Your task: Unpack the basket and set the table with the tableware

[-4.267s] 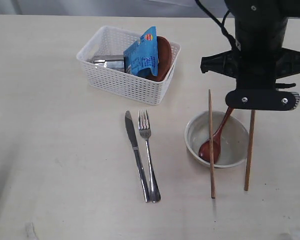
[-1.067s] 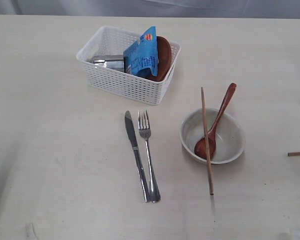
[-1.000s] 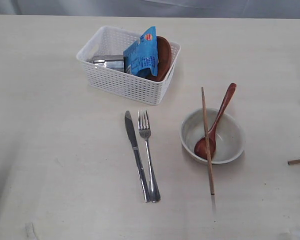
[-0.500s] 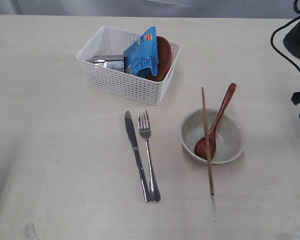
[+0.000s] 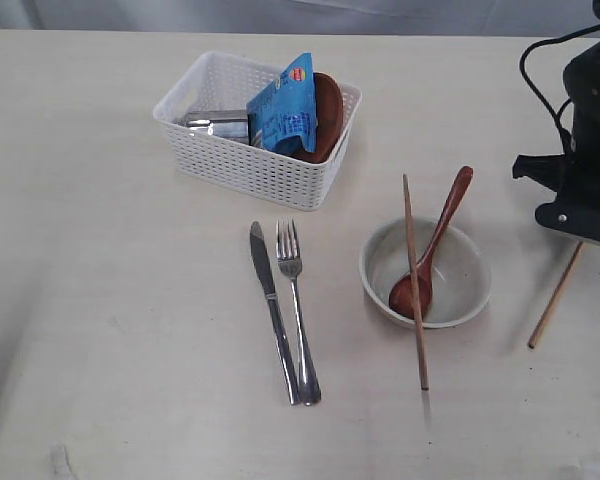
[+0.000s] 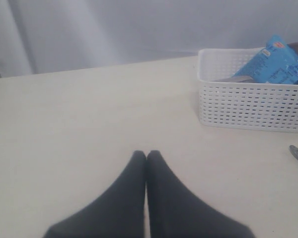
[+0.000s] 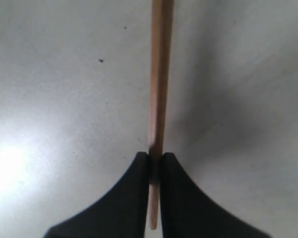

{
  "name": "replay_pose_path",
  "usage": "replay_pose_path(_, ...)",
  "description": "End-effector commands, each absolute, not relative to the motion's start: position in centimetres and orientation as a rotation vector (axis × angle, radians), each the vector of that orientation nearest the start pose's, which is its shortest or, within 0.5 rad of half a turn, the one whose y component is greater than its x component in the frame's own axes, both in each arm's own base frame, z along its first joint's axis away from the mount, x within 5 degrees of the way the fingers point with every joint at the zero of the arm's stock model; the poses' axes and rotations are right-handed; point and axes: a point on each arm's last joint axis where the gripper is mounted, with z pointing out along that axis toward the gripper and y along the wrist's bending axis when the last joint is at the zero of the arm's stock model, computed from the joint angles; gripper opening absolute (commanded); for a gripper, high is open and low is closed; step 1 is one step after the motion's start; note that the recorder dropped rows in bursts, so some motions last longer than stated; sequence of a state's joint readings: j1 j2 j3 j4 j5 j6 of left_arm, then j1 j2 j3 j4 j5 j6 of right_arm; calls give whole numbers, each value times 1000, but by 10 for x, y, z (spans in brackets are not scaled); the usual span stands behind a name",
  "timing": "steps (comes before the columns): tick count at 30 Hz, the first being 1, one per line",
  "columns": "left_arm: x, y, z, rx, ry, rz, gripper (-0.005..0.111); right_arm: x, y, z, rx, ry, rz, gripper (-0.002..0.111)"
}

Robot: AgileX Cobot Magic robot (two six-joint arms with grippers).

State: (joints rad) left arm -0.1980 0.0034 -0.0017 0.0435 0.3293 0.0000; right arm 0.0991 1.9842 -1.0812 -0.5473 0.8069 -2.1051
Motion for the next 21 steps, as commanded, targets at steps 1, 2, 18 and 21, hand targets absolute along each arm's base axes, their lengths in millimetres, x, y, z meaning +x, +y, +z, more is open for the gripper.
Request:
replay_pose_path(1, 53, -9, 184, 207, 1799, -93, 0, 345, 1, 115, -3356, 839, -361, 0)
replay_pose_path(2, 53, -9, 184, 207, 1799, -93, 0, 346, 1, 114, -3354, 836, -363, 0)
replay_pose_path(18, 53, -9, 184, 207, 1799, -93, 0, 342, 3, 113, -3296, 961, -308, 0)
replay_pose_path(21, 53, -9, 184, 207, 1799, -93, 0, 343, 3, 113, -3298, 958, -310, 0)
